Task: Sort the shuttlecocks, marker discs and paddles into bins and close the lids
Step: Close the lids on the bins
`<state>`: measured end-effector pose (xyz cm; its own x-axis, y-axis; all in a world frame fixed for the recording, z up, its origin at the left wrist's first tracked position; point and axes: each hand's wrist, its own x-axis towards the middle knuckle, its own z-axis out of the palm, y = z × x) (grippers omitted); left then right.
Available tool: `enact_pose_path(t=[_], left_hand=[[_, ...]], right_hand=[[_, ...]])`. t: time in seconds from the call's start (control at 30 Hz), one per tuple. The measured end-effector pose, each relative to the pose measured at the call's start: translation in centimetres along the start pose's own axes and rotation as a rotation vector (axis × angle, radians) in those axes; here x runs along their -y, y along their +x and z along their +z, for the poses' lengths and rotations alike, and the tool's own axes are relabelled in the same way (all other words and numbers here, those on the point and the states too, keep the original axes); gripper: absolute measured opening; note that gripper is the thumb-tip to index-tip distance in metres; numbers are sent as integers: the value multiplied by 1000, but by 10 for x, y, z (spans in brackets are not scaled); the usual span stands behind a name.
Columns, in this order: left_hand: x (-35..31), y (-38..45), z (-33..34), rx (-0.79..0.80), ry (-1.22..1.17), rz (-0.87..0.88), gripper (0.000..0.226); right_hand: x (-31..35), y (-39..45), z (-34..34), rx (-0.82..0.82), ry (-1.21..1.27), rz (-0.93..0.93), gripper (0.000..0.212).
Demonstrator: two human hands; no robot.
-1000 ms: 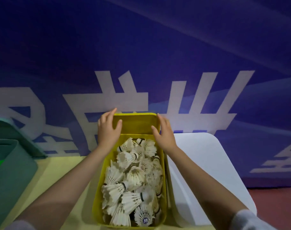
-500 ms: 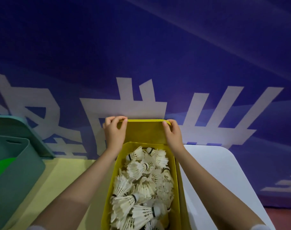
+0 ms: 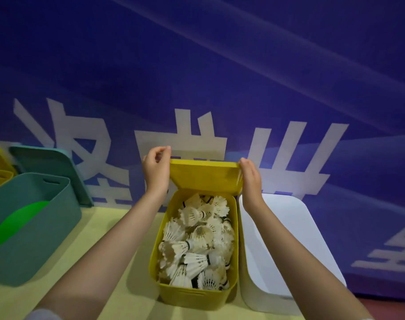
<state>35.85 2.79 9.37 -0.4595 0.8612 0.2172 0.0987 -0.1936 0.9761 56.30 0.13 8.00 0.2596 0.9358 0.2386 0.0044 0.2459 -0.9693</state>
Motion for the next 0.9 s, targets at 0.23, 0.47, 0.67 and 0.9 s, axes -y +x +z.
enact_pose_path(t=[0.23,0.47,0.67,0.9], left_hand=[[21,-12,-22,333,61,-434,32],[49,-35,-51,617,154,-512,37],[88,-75,-83,694,316,-357,57],[138,-121,-119,829,389,-174,62]], right_hand=[[-14,-47,-15,17,-65,197,29],[-32,-82,-22,18,-13,510,17],[-54,-118,-28,-42,-276,631,23],[-92,-172,-19,-93,-860,524,71]])
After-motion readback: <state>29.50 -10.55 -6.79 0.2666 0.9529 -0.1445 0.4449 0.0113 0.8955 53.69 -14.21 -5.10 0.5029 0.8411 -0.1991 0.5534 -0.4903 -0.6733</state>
